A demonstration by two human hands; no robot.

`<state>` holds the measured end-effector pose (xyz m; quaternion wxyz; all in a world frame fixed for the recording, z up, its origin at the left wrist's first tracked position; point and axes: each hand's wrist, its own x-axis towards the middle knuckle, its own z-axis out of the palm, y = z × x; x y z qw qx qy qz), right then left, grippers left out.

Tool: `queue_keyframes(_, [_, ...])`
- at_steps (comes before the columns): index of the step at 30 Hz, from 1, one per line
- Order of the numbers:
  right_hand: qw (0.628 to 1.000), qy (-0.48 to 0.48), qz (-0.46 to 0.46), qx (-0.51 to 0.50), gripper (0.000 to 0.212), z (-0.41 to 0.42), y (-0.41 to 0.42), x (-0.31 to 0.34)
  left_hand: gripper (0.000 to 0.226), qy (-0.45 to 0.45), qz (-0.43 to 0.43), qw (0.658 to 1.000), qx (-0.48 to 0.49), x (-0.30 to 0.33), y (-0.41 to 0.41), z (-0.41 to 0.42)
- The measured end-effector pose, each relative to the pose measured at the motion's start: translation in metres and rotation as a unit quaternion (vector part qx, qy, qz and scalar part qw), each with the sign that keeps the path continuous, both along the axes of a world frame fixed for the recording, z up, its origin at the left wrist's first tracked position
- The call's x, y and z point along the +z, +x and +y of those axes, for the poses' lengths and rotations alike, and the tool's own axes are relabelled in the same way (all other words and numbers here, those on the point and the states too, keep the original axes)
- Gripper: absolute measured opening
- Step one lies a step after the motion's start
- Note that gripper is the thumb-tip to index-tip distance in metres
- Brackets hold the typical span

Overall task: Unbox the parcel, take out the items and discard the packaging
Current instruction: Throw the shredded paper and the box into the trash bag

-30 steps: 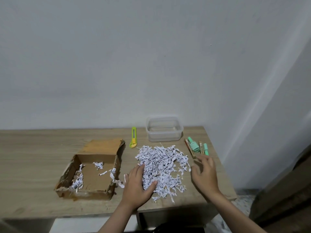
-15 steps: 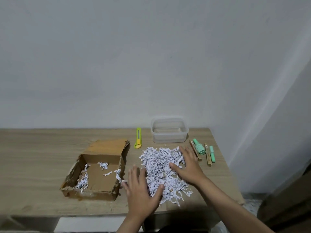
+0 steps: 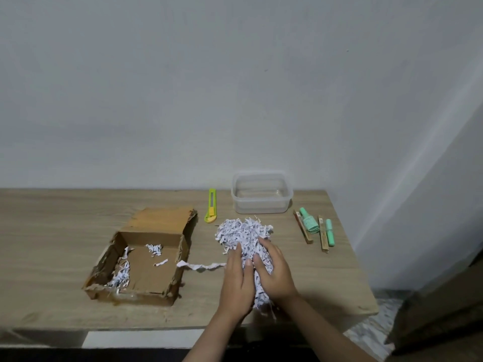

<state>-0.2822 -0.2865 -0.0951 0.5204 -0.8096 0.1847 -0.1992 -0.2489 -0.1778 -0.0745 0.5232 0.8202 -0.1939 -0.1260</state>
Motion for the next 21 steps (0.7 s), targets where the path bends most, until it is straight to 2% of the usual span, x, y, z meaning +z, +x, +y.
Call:
queue_keyframes(5, [0.987, 0.118, -0.048, -0.097, 0.028, 0.004, 0.012, 0.0, 0.039, -0.153, 0.105, 0.98, 0.072, 0.006, -0.009, -0.03])
queue_keyframes(8, [0.977, 0.161, -0.051, -0.134, 0.024, 0.005, 0.017, 0.002, 0.037, -0.198, 0.117, 0.968, 0.103, 0.01, -0.011, -0.039])
queue_keyframes(13, [0.972, 0.177, -0.065, -0.138, 0.016, 0.003, 0.022, 0.021, 0.034, -0.228, 0.083, 0.964, 0.106, 0.023, -0.006, -0.043])
queue_keyframes(18, [0.973, 0.158, -0.082, -0.145, 0.031, -0.001, 0.024, 0.063, 0.035, -0.252, 0.025, 0.963, 0.091, 0.053, 0.0, -0.051])
queue_keyframes(21, [0.964, 0.173, -0.137, -0.15, 0.02, -0.003, 0.027, 0.095, 0.045, -0.265, -0.009, 0.961, 0.081, 0.075, 0.003, -0.056])
